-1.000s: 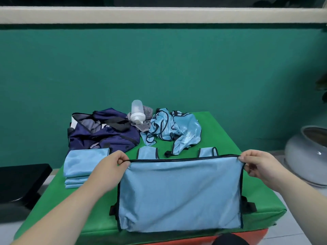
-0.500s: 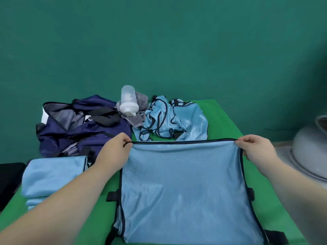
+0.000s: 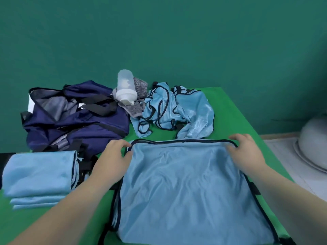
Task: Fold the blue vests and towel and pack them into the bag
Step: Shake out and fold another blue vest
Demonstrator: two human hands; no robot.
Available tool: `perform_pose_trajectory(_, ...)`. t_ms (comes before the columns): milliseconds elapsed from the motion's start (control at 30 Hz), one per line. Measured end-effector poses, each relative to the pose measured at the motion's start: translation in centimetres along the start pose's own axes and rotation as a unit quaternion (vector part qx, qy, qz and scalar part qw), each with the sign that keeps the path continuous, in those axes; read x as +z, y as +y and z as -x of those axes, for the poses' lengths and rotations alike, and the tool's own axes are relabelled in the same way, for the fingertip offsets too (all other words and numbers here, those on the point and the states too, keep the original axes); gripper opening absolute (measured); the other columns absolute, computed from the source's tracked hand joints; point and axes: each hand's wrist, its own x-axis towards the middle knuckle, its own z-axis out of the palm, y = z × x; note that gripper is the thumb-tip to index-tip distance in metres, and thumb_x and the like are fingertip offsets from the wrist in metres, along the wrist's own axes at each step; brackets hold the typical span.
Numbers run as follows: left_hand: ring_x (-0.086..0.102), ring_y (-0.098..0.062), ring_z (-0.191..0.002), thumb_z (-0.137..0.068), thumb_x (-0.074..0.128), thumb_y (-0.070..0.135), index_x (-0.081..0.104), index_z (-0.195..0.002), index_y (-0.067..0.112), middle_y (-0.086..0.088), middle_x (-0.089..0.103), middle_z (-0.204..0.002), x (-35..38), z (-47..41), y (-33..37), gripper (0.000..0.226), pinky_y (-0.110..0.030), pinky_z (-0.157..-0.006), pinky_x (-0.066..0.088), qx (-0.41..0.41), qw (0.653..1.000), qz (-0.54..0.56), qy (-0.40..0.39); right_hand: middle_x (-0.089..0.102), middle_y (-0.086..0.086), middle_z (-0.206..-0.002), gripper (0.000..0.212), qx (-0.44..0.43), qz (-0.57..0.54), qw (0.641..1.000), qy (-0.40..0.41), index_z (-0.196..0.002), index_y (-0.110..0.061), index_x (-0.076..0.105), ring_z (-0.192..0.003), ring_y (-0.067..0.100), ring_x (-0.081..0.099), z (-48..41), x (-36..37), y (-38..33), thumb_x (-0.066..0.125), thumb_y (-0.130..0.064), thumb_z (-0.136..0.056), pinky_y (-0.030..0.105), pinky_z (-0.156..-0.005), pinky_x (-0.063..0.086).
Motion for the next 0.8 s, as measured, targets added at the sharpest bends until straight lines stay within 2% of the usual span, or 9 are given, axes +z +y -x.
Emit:
perform_pose_trajectory(100, 0.054, -0.002, -0.073, -0.093, 0.062, 0.033, 0.059, -0.101, 0.034, 0.014, 0.051, -0.102, -1.7, 5.4, -0.2, 0.008, -0.030, -0.071, 0.040, 0.002, 1.000, 0.007, -0.012, 0.051, -0.007, -0.122, 0.021, -0.080, -0.048, 0.995, -0.030, -0.111, -0.026, 0.066, -0.079, 0.013, 0.057, 4.6, 0.5, -2.8, 0.061, -0.022, -0.091, 0.028, -0.072, 0.040)
perform_pose_trajectory(200, 0.053, 0.002, -0.084, -0.093, 0.062, 0.035, 0.060, -0.102, 0.034, 0.020, 0.051, -0.101, -2.8, 11.4, -1.5, 0.010, -0.028, -0.078, 0.043, -0.012, 1.000, 0.007, -0.016, 0.051, -0.011, -0.115, 0.020, -0.173, -0.084, 0.975, -0.111, -0.109, -0.025, 0.067, -0.097, 0.010, 0.057, 10.9, 2.0, -5.8, 0.063, -0.020, -0.091, 0.024, -0.082, 0.039)
perform_pose_trajectory(300, 0.051, -0.001, -0.100, -0.091, 0.062, 0.044, 0.059, -0.107, 0.035, 0.024, 0.049, -0.105, -2.7, 16.1, -3.2, 0.018, -0.030, -0.091, 0.045, -0.016, 1.000, 0.004, -0.013, 0.055, -0.008, -0.120, 0.035, -0.255, -0.059, 0.951, -0.166, -0.114, -0.022, 0.069, -0.117, 0.013, 0.051, 16.5, 4.6, -8.3, 0.050, -0.039, -0.089, 0.023, -0.102, 0.036)
perform_pose_trajectory(367, 0.046, -0.003, -0.107, -0.087, 0.063, 0.052, 0.052, -0.107, 0.040, 0.024, 0.048, -0.107, -2.1, 17.8, -3.9, 0.026, -0.028, -0.097, 0.041, -0.002, 1.000, -0.011, -0.012, 0.058, -0.004, -0.124, 0.051, -0.278, -0.038, 0.946, -0.165, -0.116, -0.021, 0.069, -0.121, 0.017, 0.052, 19.4, 6.5, -9.5, 0.039, -0.048, -0.086, 0.028, -0.106, 0.037)
perform_pose_trajectory(433, 0.042, -0.003, -0.107, -0.086, 0.063, 0.057, 0.050, -0.110, 0.040, 0.022, 0.048, -0.109, -1.3, 18.7, -4.4, 0.032, -0.027, -0.097, 0.039, 0.006, 0.999, -0.031, -0.008, 0.060, -0.001, -0.125, 0.051, -0.294, -0.020, 0.944, -0.145, -0.119, -0.020, 0.068, -0.122, 0.022, 0.054, 21.6, 8.2, -10.4, 0.039, -0.048, -0.088, 0.036, -0.107, 0.041)
perform_pose_trajectory(467, 0.044, -0.005, -0.106, -0.086, 0.063, 0.058, 0.054, -0.112, 0.037, 0.021, 0.050, -0.109, -1.0, 18.8, -4.4, 0.034, -0.027, -0.096, 0.040, 0.005, 0.999, -0.039, -0.005, 0.058, -0.001, -0.129, 0.052, -0.297, -0.006, 0.943, -0.150, -0.124, -0.021, 0.065, -0.126, 0.023, 0.051, 22.4, 8.7, -10.7, 0.037, -0.048, -0.090, 0.038, -0.110, 0.038)
perform_pose_trajectory(533, 0.048, -0.009, -0.102, -0.088, 0.062, 0.056, 0.061, -0.116, 0.031, 0.017, 0.055, -0.108, -0.3, 18.8, -4.5, 0.037, -0.029, -0.092, 0.043, 0.014, 0.998, -0.061, -0.009, 0.048, -0.004, -0.143, 0.057, -0.299, 0.041, 0.938, -0.173, -0.137, -0.024, 0.054, -0.140, 0.021, 0.035, 23.5, 9.4, -10.9, 0.027, -0.051, -0.094, 0.038, -0.120, 0.018)
perform_pose_trajectory(600, 0.051, -0.012, -0.100, -0.092, 0.059, 0.048, 0.063, -0.116, 0.029, 0.014, 0.058, -0.108, -0.1, 18.7, -4.4, 0.031, -0.030, -0.089, 0.044, 0.035, 0.995, -0.096, -0.013, 0.039, -0.007, -0.153, 0.058, -0.303, 0.067, 0.935, -0.173, -0.142, -0.027, 0.048, -0.148, 0.020, 0.023, 23.9, 9.5, -10.7, 0.023, -0.052, -0.096, 0.036, -0.122, 0.004)
perform_pose_trajectory(800, 0.049, -0.007, -0.096, -0.095, 0.053, 0.034, 0.066, -0.112, 0.029, 0.020, 0.054, -0.098, -2.2, 18.0, -6.2, 0.022, -0.028, -0.085, 0.046, 0.047, 0.994, -0.090, -0.041, 0.034, -0.012, -0.156, 0.059, -0.298, 0.062, 0.937, -0.170, -0.141, -0.032, 0.048, -0.150, 0.012, 0.015, 24.1, 9.6, -10.7, 0.020, -0.055, -0.095, 0.033, -0.124, -0.001)
